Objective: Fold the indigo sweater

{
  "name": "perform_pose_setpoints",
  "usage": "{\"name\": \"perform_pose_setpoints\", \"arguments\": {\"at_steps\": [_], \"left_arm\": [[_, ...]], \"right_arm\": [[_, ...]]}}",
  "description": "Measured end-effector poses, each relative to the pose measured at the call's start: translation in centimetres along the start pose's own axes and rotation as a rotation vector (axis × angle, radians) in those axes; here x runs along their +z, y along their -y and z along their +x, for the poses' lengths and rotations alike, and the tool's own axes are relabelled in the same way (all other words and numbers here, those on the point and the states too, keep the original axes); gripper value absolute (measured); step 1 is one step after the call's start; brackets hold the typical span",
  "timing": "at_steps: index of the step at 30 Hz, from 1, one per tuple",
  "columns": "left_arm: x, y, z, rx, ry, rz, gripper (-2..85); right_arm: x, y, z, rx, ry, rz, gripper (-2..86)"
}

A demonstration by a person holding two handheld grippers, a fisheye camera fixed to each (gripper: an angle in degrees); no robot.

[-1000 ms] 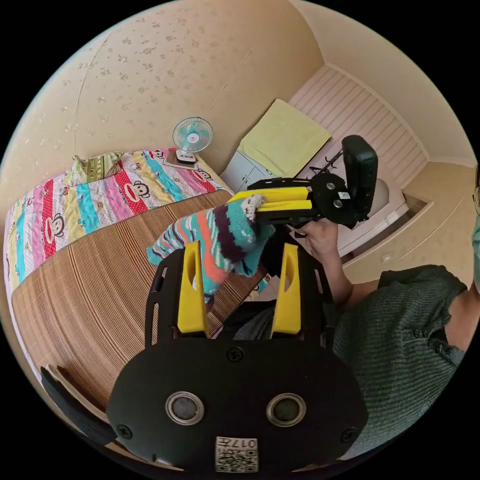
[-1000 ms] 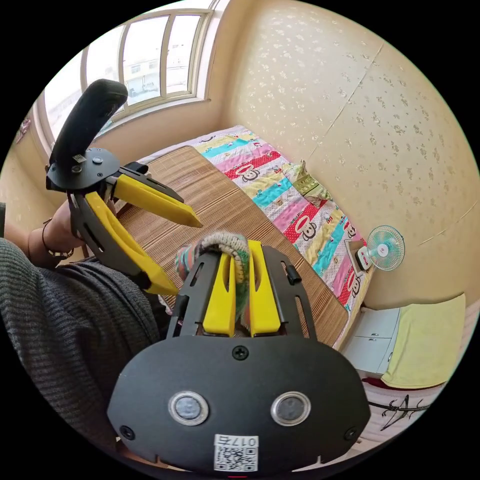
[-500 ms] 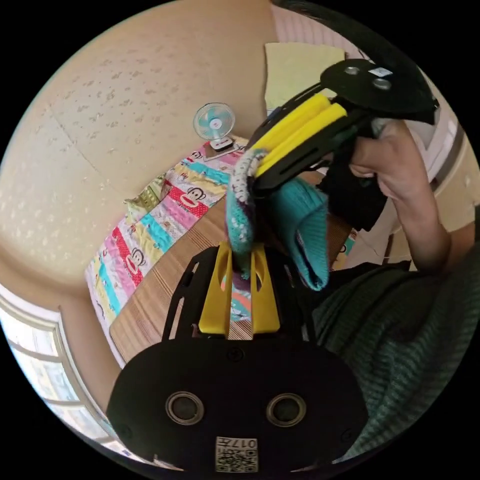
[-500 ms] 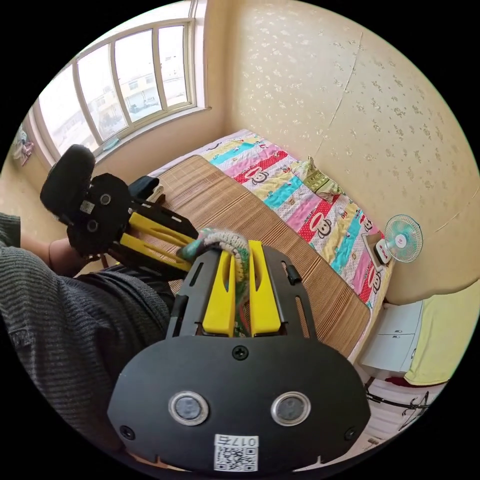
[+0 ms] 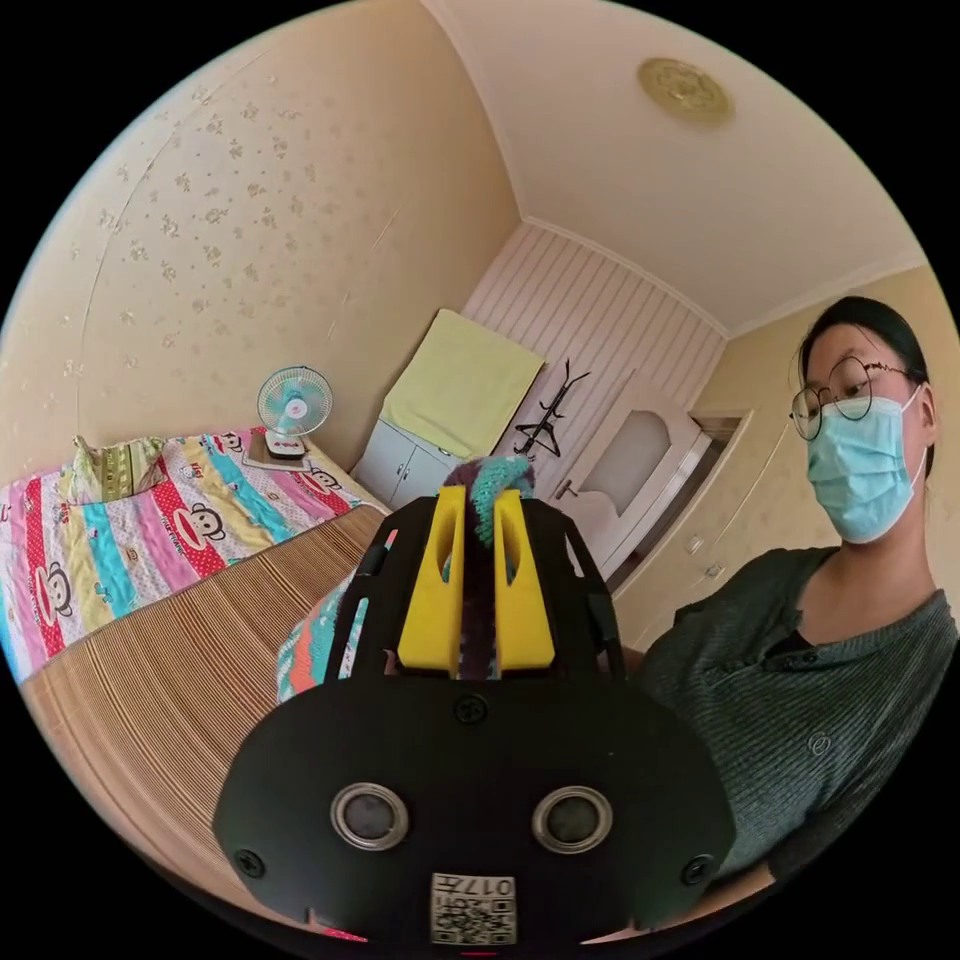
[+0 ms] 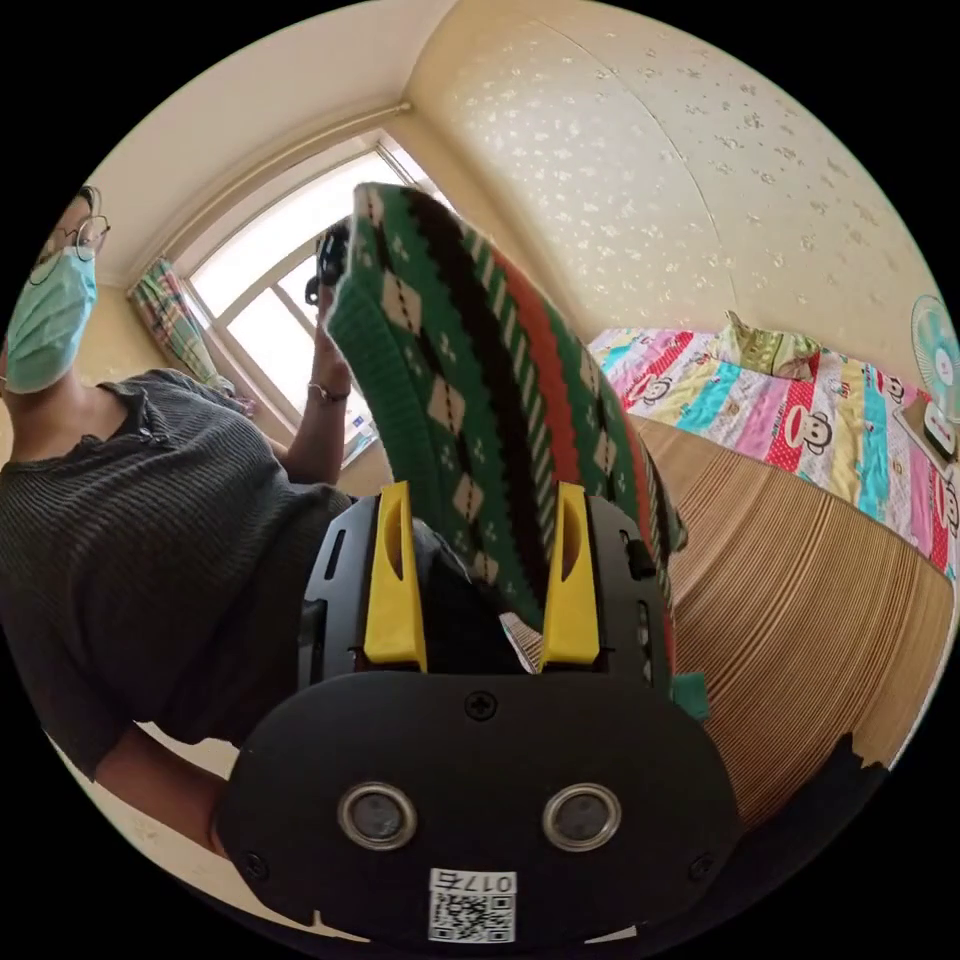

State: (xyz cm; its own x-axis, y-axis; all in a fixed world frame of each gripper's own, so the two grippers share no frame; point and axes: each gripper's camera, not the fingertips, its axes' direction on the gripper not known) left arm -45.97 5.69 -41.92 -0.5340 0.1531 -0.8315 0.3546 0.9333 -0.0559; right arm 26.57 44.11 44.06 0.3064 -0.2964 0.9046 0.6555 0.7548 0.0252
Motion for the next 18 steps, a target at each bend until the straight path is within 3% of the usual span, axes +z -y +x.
{"name": "perform_pose_setpoints", "arguments": {"at_steps": [8,11,16,18], "left_arm": [[-5.7,7.5,6.6,0.114,0.011,0.254,4.9],[-9.2,9.9,8.7,0.177,0.011,0.344,4.9],[-16.5,12.9,9.2,0.198,0.070,0.447,5.0],[-19.5,13.6,8.5,0.186,0.114,0.473,5.1]], "right_arm": [[4.3,-2.1,-2.6,-0.066,-0.086,-0.140,20.9],[5.6,-0.3,-3.4,-0.113,-0.229,-0.192,18.6],[5.3,3.2,-4.4,-0.201,-0.324,-0.133,11.1],[2.3,3.9,-6.1,-0.267,-0.492,0.007,6.2]]}}
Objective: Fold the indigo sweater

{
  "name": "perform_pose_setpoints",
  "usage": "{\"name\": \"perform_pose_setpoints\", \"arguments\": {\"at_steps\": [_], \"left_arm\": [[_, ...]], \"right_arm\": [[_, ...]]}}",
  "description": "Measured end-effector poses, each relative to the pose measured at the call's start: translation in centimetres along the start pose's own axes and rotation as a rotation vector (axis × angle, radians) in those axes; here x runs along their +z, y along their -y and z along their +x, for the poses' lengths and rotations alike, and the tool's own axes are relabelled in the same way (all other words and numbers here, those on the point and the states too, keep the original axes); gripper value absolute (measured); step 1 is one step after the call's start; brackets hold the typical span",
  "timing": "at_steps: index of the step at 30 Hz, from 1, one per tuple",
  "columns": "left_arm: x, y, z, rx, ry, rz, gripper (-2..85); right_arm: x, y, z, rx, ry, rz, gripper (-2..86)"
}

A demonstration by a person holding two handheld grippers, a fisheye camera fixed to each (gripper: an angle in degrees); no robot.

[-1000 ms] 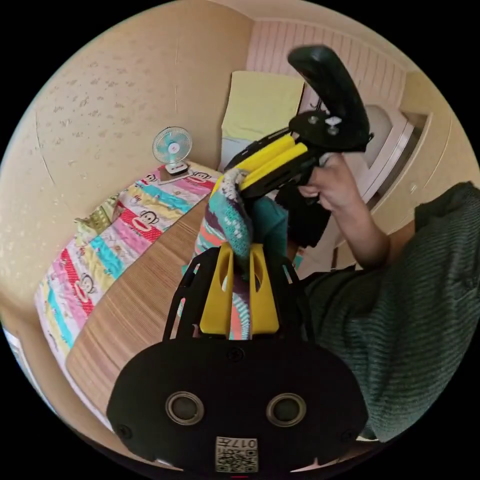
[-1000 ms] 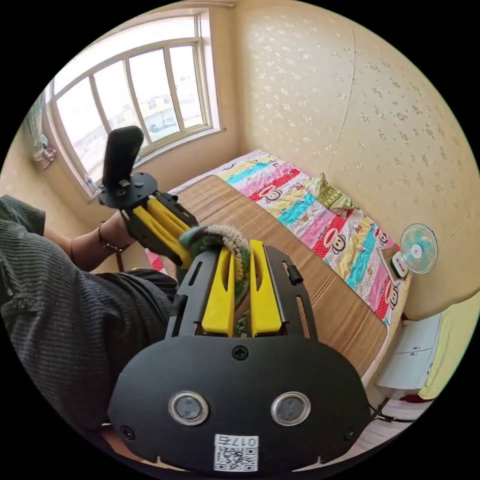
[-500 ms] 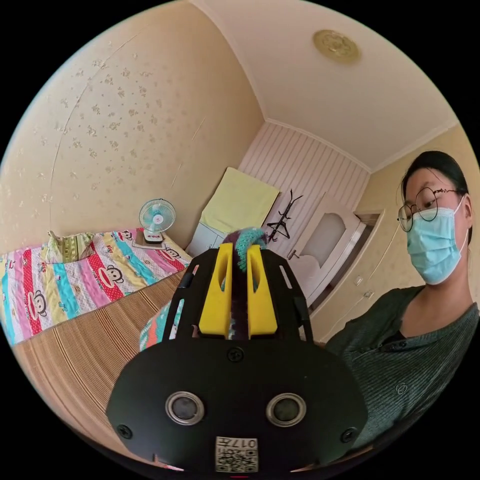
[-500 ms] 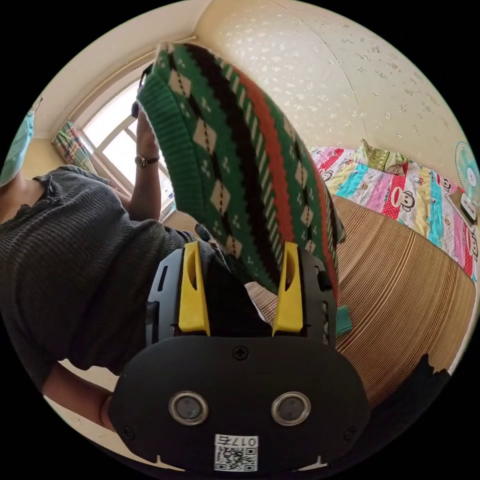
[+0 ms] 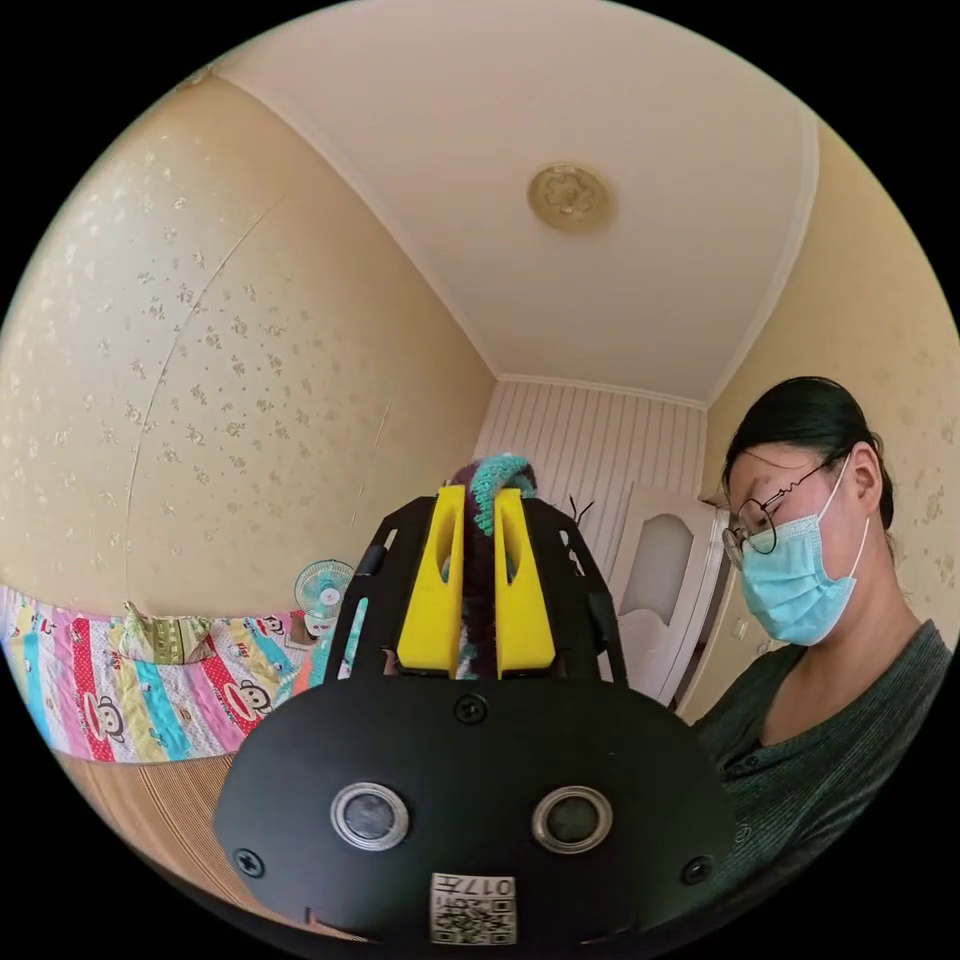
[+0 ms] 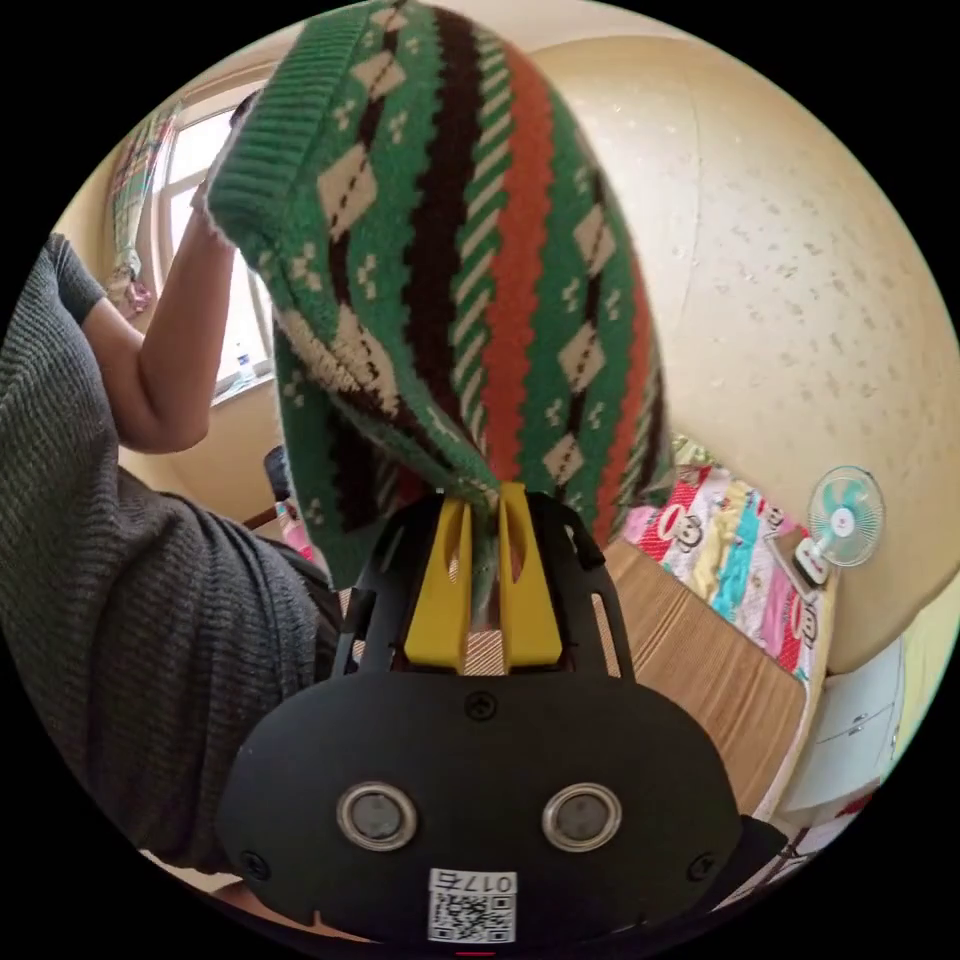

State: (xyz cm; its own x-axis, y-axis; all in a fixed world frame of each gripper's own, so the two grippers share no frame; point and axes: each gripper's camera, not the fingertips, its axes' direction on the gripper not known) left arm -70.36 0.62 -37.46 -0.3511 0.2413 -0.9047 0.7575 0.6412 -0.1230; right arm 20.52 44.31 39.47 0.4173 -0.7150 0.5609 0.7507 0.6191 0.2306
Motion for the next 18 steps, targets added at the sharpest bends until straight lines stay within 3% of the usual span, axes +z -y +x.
{"name": "perform_pose_setpoints", "arguments": {"at_steps": [5,9,11,14,18], "left_arm": [[-6.6,4.7,-5.0,0.008,0.048,-0.043,5.2],[-10.9,6.5,-9.8,-0.055,0.055,-0.150,5.2],[-12.2,7.3,-11.1,-0.036,0.030,-0.216,5.2],[-13.1,9.4,-13.4,-0.004,0.098,-0.316,5.1],[-8.1,12.8,-25.1,-0.142,0.417,-0.550,4.8]], "right_arm": [[-9.1,1.3,7.0,0.181,-0.172,0.176,4.8],[-18.8,1.4,11.2,0.199,-0.050,0.472,4.3],[-21.9,1.9,11.5,0.195,-0.079,0.534,4.2],[-24.4,3.9,12.9,0.235,-0.151,0.503,4.3],[-19.3,8.7,22.1,0.326,-0.075,0.219,5.0]]}}
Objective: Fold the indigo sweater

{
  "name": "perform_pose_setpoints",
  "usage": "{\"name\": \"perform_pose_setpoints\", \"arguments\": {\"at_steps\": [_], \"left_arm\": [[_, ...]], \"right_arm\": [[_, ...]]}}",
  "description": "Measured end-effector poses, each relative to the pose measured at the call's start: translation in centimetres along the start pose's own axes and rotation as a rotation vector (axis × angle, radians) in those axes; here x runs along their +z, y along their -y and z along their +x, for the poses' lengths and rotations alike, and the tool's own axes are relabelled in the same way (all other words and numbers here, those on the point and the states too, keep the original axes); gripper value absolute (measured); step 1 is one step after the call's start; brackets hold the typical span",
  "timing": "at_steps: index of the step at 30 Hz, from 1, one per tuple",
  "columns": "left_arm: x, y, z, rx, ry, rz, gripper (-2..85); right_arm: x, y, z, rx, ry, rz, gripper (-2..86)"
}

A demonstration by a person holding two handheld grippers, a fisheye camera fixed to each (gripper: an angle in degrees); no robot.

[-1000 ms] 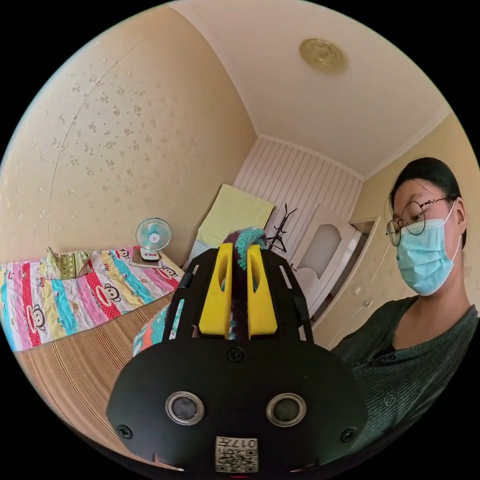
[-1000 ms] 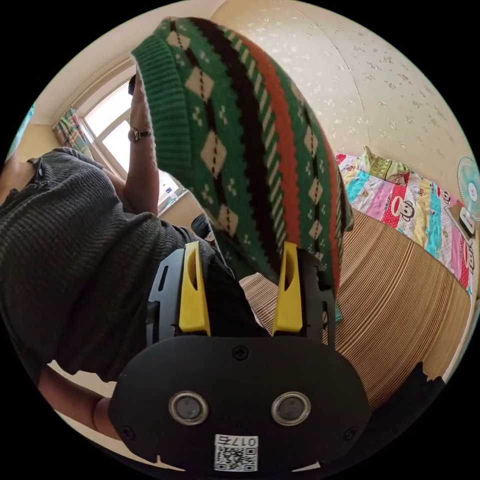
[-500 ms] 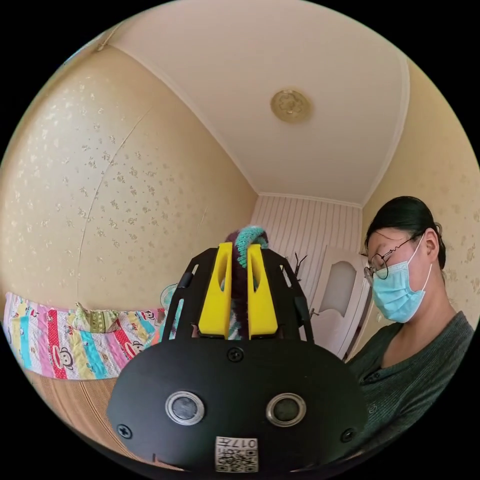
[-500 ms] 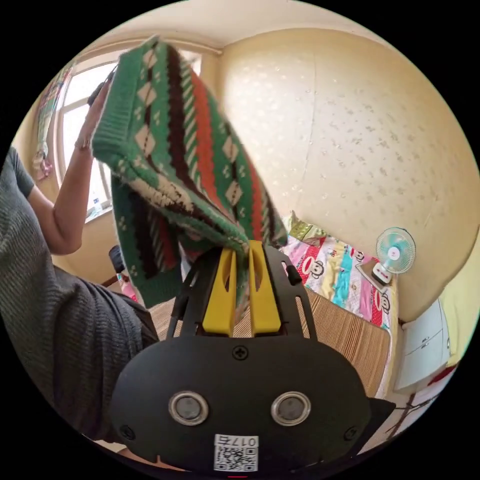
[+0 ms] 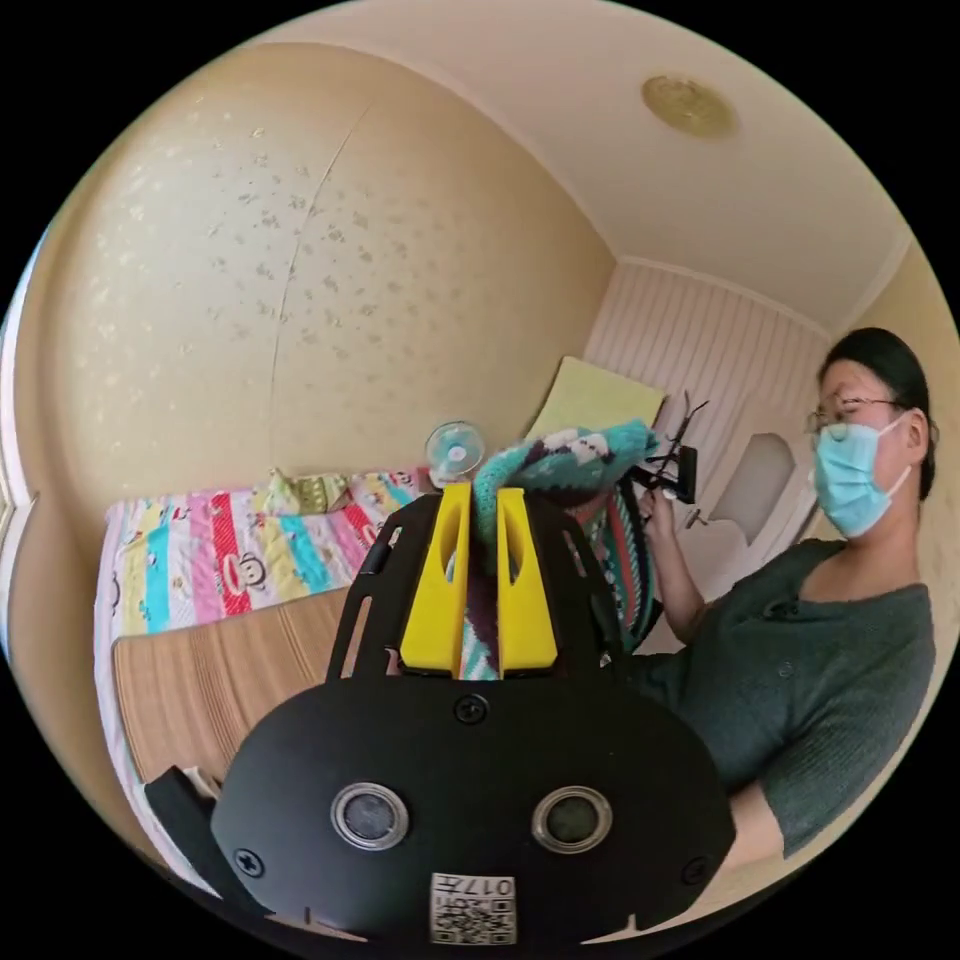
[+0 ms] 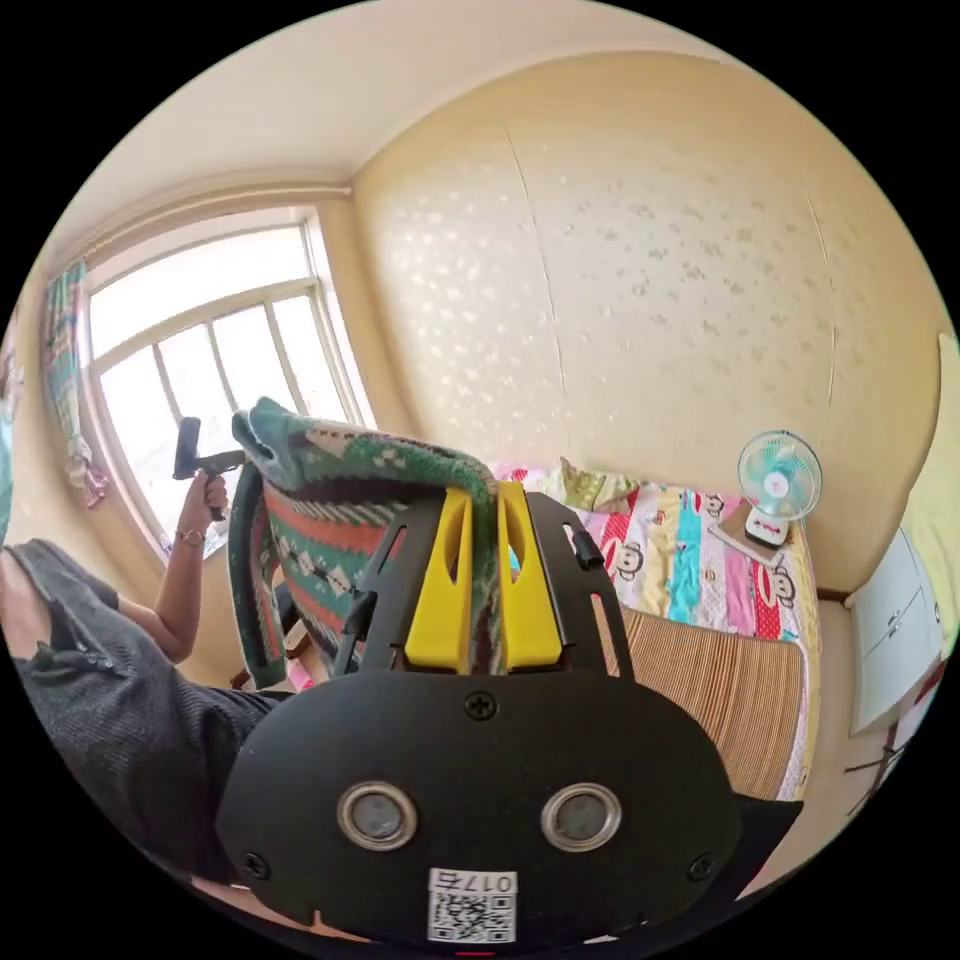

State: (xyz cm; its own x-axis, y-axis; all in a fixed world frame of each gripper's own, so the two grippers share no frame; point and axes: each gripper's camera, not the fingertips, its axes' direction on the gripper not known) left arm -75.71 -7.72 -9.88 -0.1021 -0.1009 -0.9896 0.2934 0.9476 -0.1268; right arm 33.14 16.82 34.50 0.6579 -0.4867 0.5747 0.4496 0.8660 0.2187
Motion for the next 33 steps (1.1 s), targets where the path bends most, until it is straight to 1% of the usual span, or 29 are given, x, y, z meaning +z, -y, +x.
{"name": "perform_pose_setpoints", "arguments": {"at_steps": [1,2,3,4,5,6,7,8,9,10,11,13,14,15,16,17,18,19,21,22,24,27,31,32,33], "left_arm": [[4.6,3.0,-3.4,-0.052,0.079,-0.119,4.8],[7.2,4.3,-5.3,-0.082,0.127,-0.178,4.8],[12.6,6.5,-9.5,-0.156,0.232,-0.273,4.9],[18.0,7.9,-14.3,-0.244,0.337,-0.354,5.0],[20.3,8.2,-16.7,-0.300,0.390,-0.383,4.4],[23.5,8.2,-20.9,-0.394,0.527,-0.413,3.2],[25.6,7.7,-24.1,-0.443,0.642,-0.445,3.2],[26.3,7.4,-25.3,-0.466,0.666,-0.455,3.2],[27.8,6.5,-27.4,-0.492,0.631,-0.469,3.7],[29.6,5.6,-29.1,-0.492,0.530,-0.496,4.2],[30.6,5.0,-29.8,-0.489,0.479,-0.517,4.6],[35.6,1.7,-32.3,-0.484,0.336,-0.671,5.1],[36.9,0.6,-32.9,-0.487,0.313,-0.724,5.1],[39.3,-1.5,-33.9,-0.489,0.269,-0.831,5.1],[41.4,-3.5,-34.8,-0.484,0.225,-0.934,5.1],[42.2,-4.3,-35.3,-0.487,0.214,-0.977,5.1],[43.7,-5.9,-36.3,-0.491,0.192,-1.063,5.1],[44.8,-7.1,-37.6,-0.505,0.179,-1.137,5.1],[45.9,-8.4,-39.9,-0.543,0.164,-1.228,4.9],[46.4,-8.8,-41.5,-0.575,0.154,-1.270,4.7],[46.9,-8.7,-44.0,-0.611,0.159,-1.299,3.0],[47.5,-7.5,-48.1,-0.621,0.216,-1.334,-0.3],[49.0,-8.0,-52.9,-0.594,0.233,-1.482,-0.9],[48.7,-7.8,-53.5,-0.591,0.236,-1.469,-0.9],[47.5,-6.5,-54.8,-0.592,0.246,-1.412,-1.0]], "right_arm": [[2.0,0.7,1.4,0.019,-0.016,-0.045,5.2],[6.8,2.0,4.5,0.059,-0.063,-0.154,5.8],[11.9,2.8,7.7,0.107,-0.140,-0.277,7.1],[14.4,3.0,9.4,0.134,-0.183,-0.335,8.1],[18.8,2.7,12.7,0.223,-0.251,-0.444,9.1],[21.9,1.6,15.7,0.333,-0.224,-0.515,9.4],[22.8,0.9,16.7,0.358,-0.159,-0.524,8.7],[24.0,-0.7,18.0,0.360,0.017,-0.500,7.2],[25.0,-2.8,19.2,0.395,0.124,-0.489,4.3],[25.6,-4.1,19.8,0.422,0.147,-0.505,2.8],[26.8,-6.8,20.7,0.466,0.160,-0.553,2.3],[29.0,-11.3,21.7,0.502,0.142,-0.683,1.7],[30.6,-14.5,22.2,0.511,0.171,-0.788,1.4],[32.0,-17.7,22.6,0.540,0.202,-0.894,1.0],[32.6,-19.3,22.8,0.556,0.213,-0.945,1.0],[33.6,-21.9,23.0,0.578,0.222,-1.034,0.8],[34.5,-23.9,23.0,0.580,0.213,-1.113,0.7],[34.9,-24.8,23.0,0.572,0.207,-1.154,0.6],[36.6,-27.1,22.7,0.510,0.176,-1.303,0.5],[37.0,-27.5,22.6,0.489,0.173,-1.334,0.5],[39.0,-28.4,22.1,0.395,0.137,-1.447,0.5],[41.8,-29.5,21.5,0.279,0.099,-1.551,0.4],[44.6,-32.3,21.6,0.192,0.069,-1.649,0.4],[45.1,-33.9,21.8,0.180,0.079,-1.693,0.4],[45.2,-36.0,21.7,0.165,0.081,-1.760,0.4]]}}
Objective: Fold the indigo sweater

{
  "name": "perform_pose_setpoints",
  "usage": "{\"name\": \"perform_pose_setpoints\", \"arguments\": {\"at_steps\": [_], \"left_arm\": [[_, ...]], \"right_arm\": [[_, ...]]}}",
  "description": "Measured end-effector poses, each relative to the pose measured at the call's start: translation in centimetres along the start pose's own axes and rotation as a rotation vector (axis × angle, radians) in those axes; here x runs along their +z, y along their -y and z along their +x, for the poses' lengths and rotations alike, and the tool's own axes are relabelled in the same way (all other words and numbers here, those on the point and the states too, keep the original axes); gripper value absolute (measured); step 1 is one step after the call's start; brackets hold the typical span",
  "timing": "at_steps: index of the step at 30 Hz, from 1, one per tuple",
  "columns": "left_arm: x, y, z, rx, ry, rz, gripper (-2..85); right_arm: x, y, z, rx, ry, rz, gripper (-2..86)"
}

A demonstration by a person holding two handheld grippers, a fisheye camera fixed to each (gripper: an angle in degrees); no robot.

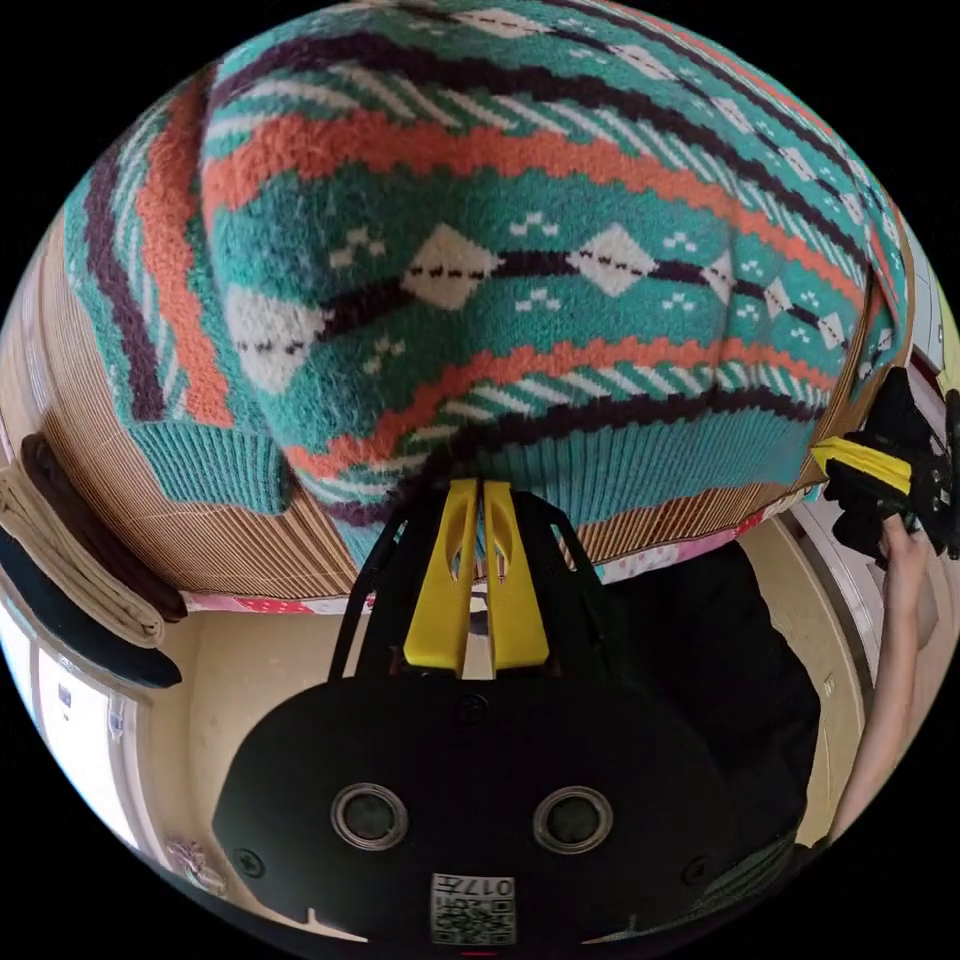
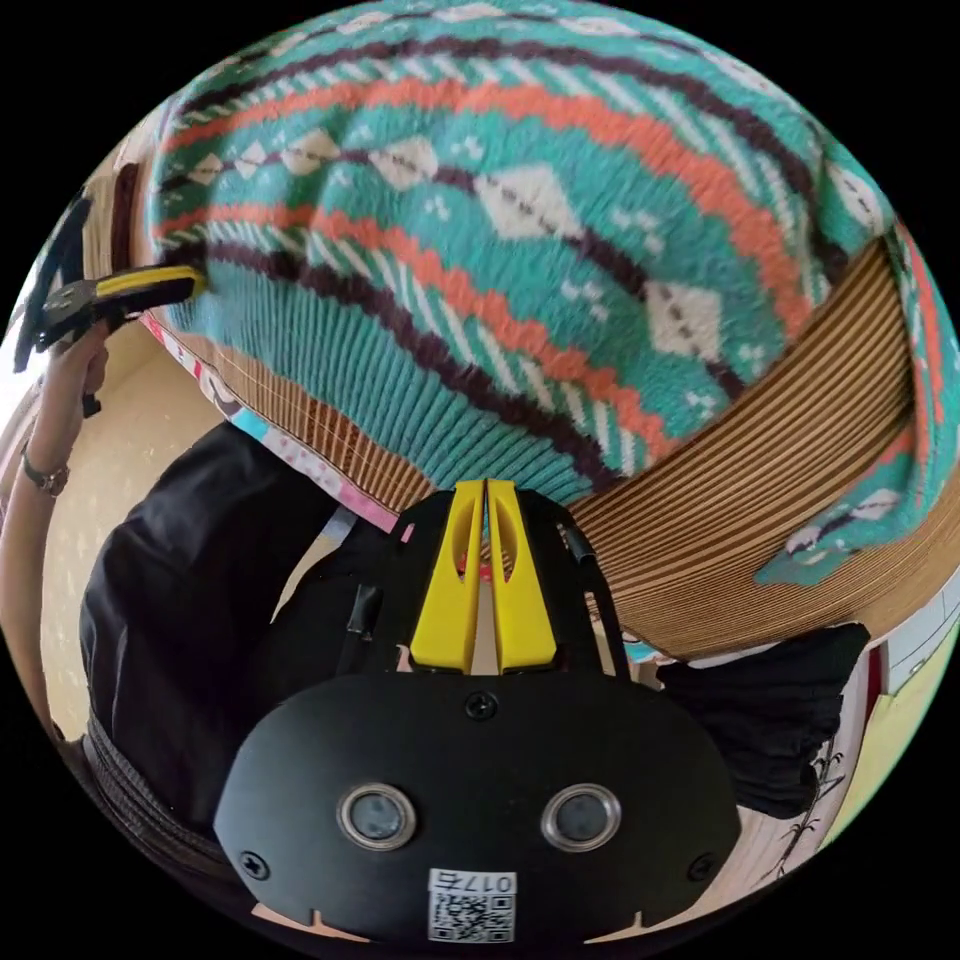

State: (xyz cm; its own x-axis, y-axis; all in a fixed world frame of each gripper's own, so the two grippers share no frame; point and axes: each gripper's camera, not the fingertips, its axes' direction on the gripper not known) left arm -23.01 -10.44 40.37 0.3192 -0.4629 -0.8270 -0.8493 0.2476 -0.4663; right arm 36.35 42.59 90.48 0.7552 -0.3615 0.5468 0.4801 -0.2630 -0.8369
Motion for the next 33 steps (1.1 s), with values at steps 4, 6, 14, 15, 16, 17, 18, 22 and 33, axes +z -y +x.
{"name": "perform_pose_setpoints", "arguments": {"at_steps": [4,6,14,15,16,17,18,22,33], "left_arm": [[-3.8,-1.6,-4.5,0.020,-0.010,0.057,-1.0],[-4.5,-2.2,-6.5,0.039,-0.029,0.035,-0.9],[-4.3,-12.5,-28.3,-0.757,-1.137,0.427,6.0],[-2.7,-14.6,-30.3,-0.932,-1.346,0.535,8.5],[-1.5,-15.3,-31.3,-1.034,-1.507,0.623,10.8],[-1.1,-15.3,-31.6,-1.062,-1.573,0.657,11.7],[-0.8,-14.6,-32.0,-1.092,-1.669,0.697,13.5],[-3.6,-13.6,-33.8,-1.204,-1.609,0.712,12.5],[-12.9,-10.5,-41.3,-1.309,-1.431,0.707,11.1]], "right_arm": [[4.8,-1.5,0.5,0.030,-0.024,-0.072,0.4],[6.2,-3.7,1.0,0.056,0.042,-0.071,0.3],[7.5,-9.6,6.9,0.277,0.426,-0.053,0.4],[7.5,-10.2,8.1,0.295,0.498,-0.060,0.4],[7.6,-10.6,8.6,0.304,0.528,-0.064,0.4],[7.7,-11.1,9.5,0.314,0.569,-0.074,0.4],[7.7,-11.6,10.1,0.316,0.590,-0.085,0.4],[7.4,-13.0,10.5,0.283,0.556,-0.120,0.4],[6.9,-17.8,10.0,0.178,0.404,-0.152,0.4]]}}
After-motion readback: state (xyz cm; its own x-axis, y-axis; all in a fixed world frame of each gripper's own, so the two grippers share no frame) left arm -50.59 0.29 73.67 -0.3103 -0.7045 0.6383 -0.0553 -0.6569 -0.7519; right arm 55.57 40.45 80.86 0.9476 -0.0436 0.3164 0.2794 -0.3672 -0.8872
